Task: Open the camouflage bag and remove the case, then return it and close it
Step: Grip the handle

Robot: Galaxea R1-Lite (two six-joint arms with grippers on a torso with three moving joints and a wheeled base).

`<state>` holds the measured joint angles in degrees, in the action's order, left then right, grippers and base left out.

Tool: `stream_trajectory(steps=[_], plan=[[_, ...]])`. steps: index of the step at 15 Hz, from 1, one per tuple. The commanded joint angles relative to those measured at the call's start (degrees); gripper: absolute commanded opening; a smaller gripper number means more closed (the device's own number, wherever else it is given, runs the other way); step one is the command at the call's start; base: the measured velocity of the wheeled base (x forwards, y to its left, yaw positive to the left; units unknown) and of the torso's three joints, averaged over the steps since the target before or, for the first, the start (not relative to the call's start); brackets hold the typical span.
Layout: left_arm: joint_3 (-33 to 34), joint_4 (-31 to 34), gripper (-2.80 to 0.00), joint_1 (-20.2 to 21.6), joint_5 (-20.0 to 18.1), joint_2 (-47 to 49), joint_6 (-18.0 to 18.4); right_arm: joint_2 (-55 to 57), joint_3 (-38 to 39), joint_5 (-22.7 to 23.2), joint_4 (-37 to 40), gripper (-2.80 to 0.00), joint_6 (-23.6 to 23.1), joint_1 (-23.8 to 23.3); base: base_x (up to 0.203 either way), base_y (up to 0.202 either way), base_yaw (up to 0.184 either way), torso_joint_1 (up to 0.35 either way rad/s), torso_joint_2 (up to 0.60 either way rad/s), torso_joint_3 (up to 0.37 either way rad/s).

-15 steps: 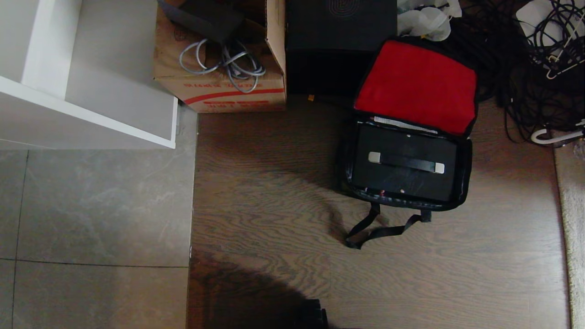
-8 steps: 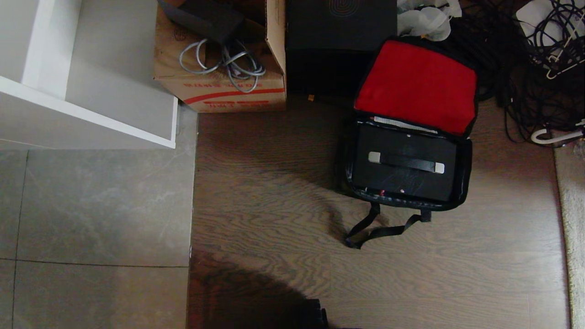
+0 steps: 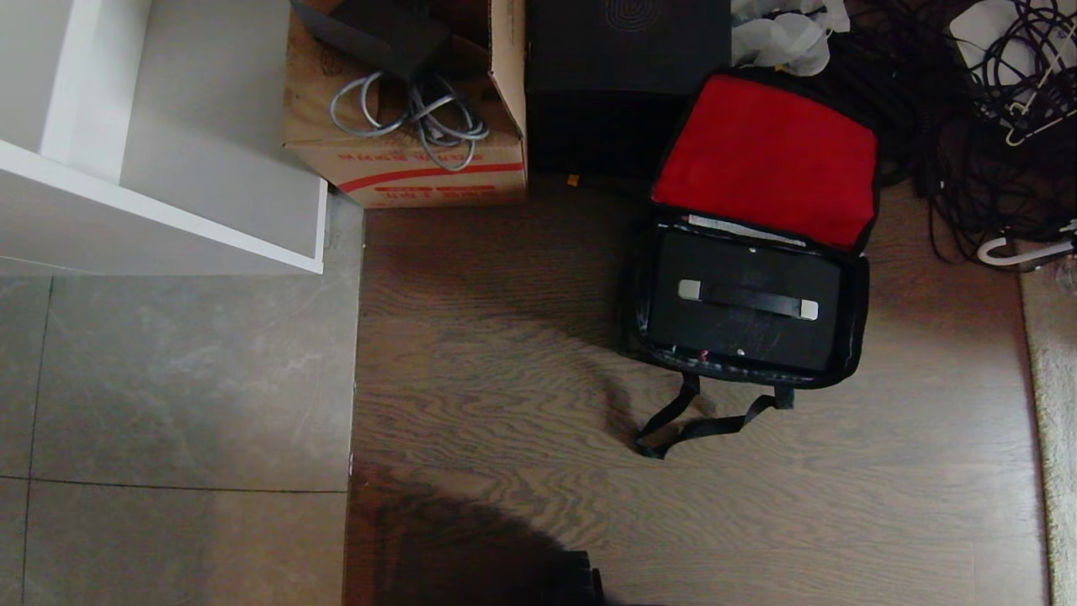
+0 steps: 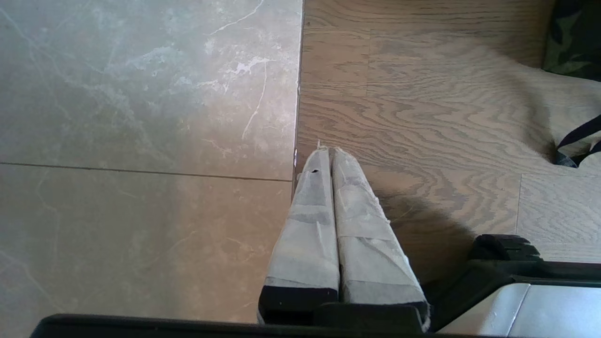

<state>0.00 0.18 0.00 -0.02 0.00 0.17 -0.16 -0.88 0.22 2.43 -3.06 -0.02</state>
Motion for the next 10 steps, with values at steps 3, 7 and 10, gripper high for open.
stream_trajectory(steps=[3,7,10], plan=[[0.00,-0.01,-2.80,0.00,0.02,0.09,0.01,0.25,0.06,0.04,-0.05,-2.80,-0.02,0.02,0.000,0.000,0.000,0.000,0.00,0.000],[0.00,-0.01,-2.80,0.00,0.02,0.09,0.01,0.25,0.00,0.04,-0.05,-2.80,-0.02,0.02,0.000,0.000,0.000,0.000,0.00,0.000],[0.00,-0.01,-2.80,0.00,0.02,0.09,0.01,0.25,0.00,0.04,-0.05,-2.80,-0.02,0.02,0.000,0.000,0.000,0.000,0.00,0.000]])
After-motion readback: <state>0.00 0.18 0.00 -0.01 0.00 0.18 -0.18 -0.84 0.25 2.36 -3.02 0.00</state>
